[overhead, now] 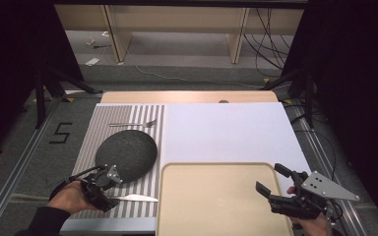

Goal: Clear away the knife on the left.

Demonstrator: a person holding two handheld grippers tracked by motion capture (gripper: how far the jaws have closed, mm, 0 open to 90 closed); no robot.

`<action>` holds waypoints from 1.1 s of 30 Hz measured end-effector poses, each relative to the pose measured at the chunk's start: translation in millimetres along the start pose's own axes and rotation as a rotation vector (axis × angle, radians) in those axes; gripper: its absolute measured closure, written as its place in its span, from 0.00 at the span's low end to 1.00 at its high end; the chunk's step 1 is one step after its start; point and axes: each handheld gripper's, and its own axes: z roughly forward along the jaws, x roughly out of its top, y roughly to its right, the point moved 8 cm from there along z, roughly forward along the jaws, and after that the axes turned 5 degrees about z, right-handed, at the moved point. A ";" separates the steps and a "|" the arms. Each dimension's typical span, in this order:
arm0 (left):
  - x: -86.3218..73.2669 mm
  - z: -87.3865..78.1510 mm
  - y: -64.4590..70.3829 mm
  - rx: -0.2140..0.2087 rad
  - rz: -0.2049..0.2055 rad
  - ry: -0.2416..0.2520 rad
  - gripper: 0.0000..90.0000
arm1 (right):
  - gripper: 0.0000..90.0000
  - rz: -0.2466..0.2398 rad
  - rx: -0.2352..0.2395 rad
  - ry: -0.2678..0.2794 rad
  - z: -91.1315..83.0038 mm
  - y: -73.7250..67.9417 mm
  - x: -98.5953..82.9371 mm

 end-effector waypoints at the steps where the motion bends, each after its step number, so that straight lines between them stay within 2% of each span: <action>1: 0.3 1.4 0.1 0.002 0.001 -0.011 0.42 | 0.18 -0.001 0.000 0.002 0.0 0.0 0.1; 5: 1.7 7.6 -0.2 -0.004 0.017 -0.046 0.48 | 0.19 0.001 0.001 0.002 0.1 -0.2 0.1; 11: 2.6 12.4 1.6 -0.038 0.031 -0.085 0.58 | 0.19 -0.003 0.002 -0.002 0.6 -0.4 -0.3; 14: 2.9 12.3 0.7 -0.029 0.038 -0.104 0.63 | 0.19 -0.004 0.005 -0.001 0.6 -1.0 -0.2; 18: 5.1 12.8 1.9 -0.039 0.037 -0.138 0.67 | 0.19 -0.003 0.004 -0.004 0.5 -1.2 -0.6; 20: 6.5 13.0 4.0 -0.050 0.051 -0.155 0.73 | 0.19 -0.005 0.004 -0.004 0.6 -1.2 -0.8; 25: 8.8 13.5 4.7 -0.054 0.077 -0.187 0.75 | 0.19 -0.003 0.004 -0.006 0.3 -1.2 -0.8; 30: 9.4 13.0 7.2 -0.055 0.131 -0.212 0.78 | 0.20 -0.003 0.004 -0.005 0.6 -1.0 -0.8; 33: 9.4 13.0 7.1 -0.065 0.165 -0.211 0.81 | 0.20 -0.003 0.004 -0.006 -0.2 -1.0 -0.6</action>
